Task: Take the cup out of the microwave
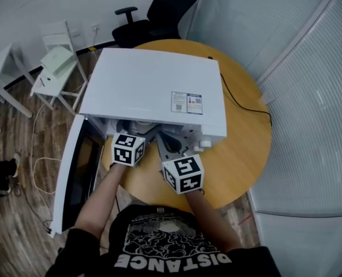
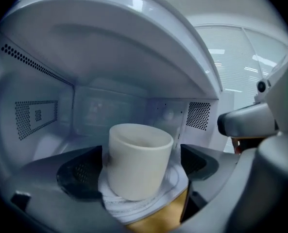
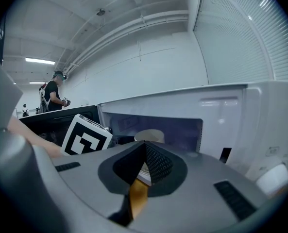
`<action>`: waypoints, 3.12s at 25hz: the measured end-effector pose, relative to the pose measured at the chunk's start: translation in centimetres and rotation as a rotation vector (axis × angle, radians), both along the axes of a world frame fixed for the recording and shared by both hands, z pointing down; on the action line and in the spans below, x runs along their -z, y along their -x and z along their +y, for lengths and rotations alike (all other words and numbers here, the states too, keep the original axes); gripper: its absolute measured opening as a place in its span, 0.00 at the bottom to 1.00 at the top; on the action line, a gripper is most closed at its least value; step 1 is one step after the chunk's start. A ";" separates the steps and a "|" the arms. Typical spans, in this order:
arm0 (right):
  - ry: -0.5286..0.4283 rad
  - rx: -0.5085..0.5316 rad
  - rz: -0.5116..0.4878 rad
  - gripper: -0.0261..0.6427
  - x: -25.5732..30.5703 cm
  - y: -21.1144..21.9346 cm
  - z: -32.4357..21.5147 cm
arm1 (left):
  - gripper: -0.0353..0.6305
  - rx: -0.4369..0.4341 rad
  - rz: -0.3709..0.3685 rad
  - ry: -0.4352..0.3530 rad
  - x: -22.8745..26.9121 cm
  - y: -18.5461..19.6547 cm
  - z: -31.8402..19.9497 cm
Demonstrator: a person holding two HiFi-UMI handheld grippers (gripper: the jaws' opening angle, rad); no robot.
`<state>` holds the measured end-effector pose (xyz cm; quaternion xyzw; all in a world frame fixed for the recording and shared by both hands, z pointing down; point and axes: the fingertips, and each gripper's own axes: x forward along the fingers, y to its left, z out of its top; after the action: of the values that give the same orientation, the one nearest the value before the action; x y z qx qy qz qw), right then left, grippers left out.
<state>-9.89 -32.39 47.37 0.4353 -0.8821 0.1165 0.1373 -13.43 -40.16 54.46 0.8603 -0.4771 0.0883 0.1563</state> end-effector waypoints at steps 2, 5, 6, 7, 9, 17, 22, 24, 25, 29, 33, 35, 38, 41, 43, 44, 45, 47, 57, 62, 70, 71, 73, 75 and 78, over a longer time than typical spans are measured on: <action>0.002 -0.009 -0.001 0.06 -0.1 -0.2 -0.2 | 0.79 -0.006 0.009 0.010 -0.1 0.0 -0.5; 0.004 -0.016 -0.002 0.06 -0.3 -0.2 -0.5 | 0.79 -0.019 0.014 0.012 -0.2 -0.2 -0.9; 0.005 -0.019 -0.002 0.06 -0.4 -0.3 -0.6 | 0.79 -0.022 0.014 0.008 -0.2 -0.3 -1.0; 0.005 -0.022 -0.002 0.06 -0.4 -0.4 -0.7 | 0.79 -0.026 0.013 0.005 -0.1 -0.5 -1.1; 0.005 -0.029 -0.002 0.06 -0.4 -0.5 -0.8 | 0.79 -0.031 0.009 0.004 -0.1 -0.9 -1.3; 0.008 -0.043 0.000 0.06 -0.7 -1.0 -0.8 | 0.78 -0.007 -0.026 0.002 -0.4 -0.9 -2.2; 0.007 -0.044 0.001 0.06 -0.7 -0.9 -0.7 | 0.73 0.010 -0.040 -0.016 -0.3 -0.6 -2.3; 0.006 -0.042 -0.001 0.06 -0.6 -0.9 -0.6 | 0.73 0.016 -0.043 -0.018 -0.3 -0.6 -2.3; 0.006 -0.041 -0.002 0.06 -0.6 -0.9 -0.6 | 0.73 0.018 -0.045 -0.018 -0.4 -0.6 -2.2; 0.007 -0.039 -0.004 0.06 -0.5 -0.9 -0.4 | 0.73 0.022 -0.048 -0.026 0.0 -0.6 -1.9; 0.009 -0.038 -0.008 0.06 -0.3 -0.9 0.0 | 0.72 0.029 -0.044 -0.032 0.4 -0.5 -1.7; 0.007 -0.034 -0.007 0.06 -0.1 -0.8 0.1 | 0.72 0.034 -0.043 -0.032 0.6 -0.3 -1.5; 0.005 -0.028 -0.007 0.06 0.1 -0.7 0.2 | 0.72 0.043 -0.040 -0.033 0.9 -0.1 -1.3; 0.003 -0.020 -0.006 0.06 0.3 -0.7 0.2 | 0.72 0.055 -0.035 -0.028 1.0 0.1 -1.2; 0.001 -0.015 -0.004 0.06 0.4 -0.6 0.4 | 0.72 0.063 -0.033 -0.022 1.0 0.3 -0.9; 0.001 -0.011 -0.003 0.06 0.5 -0.6 0.5 | 0.72 0.067 -0.032 -0.020 1.0 0.4 -0.7; 0.000 -0.008 -0.002 0.06 0.6 -0.6 0.5 | 0.72 0.071 -0.032 -0.020 1.1 0.5 -0.6; -0.002 -0.002 0.000 0.06 0.8 -0.5 0.7 | 0.72 0.079 -0.031 -0.022 1.2 0.7 -0.2; -0.005 0.024 -0.001 0.06 1.0 -1.0 2.1 | 0.72 0.107 -0.030 -0.024 1.8 0.6 1.9; -0.011 0.037 -0.007 0.06 1.4 -1.2 3.2 | 0.72 0.125 -0.028 -0.028 2.4 0.6 3.5; -0.016 0.062 -0.017 0.06 1.6 -1.5 5.2 | 0.72 0.158 -0.012 -0.032 3.4 1.0 6.6; -0.016 0.065 -0.018 0.06 1.7 -1.6 5.4 | 0.72 0.163 -0.012 -0.034 3.5 1.0 7.0; -0.019 0.073 -0.022 0.06 1.8 -1.7 6.0 | 0.72 0.175 -0.011 -0.039 3.9 1.1 7.8; -0.023 0.079 -0.027 0.06 2.1 -1.9 6.6 | 0.72 0.187 -0.010 -0.044 4.4 1.1 8.7; -0.024 0.089 -0.032 0.06 2.4 -2.1 7.4 | 0.72 0.201 -0.009 -0.047 4.9 1.0 10.1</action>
<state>-7.76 -24.97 44.97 0.3954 -0.9039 0.1069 0.1228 -14.41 -30.07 49.51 0.8113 -0.5635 0.0651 0.1419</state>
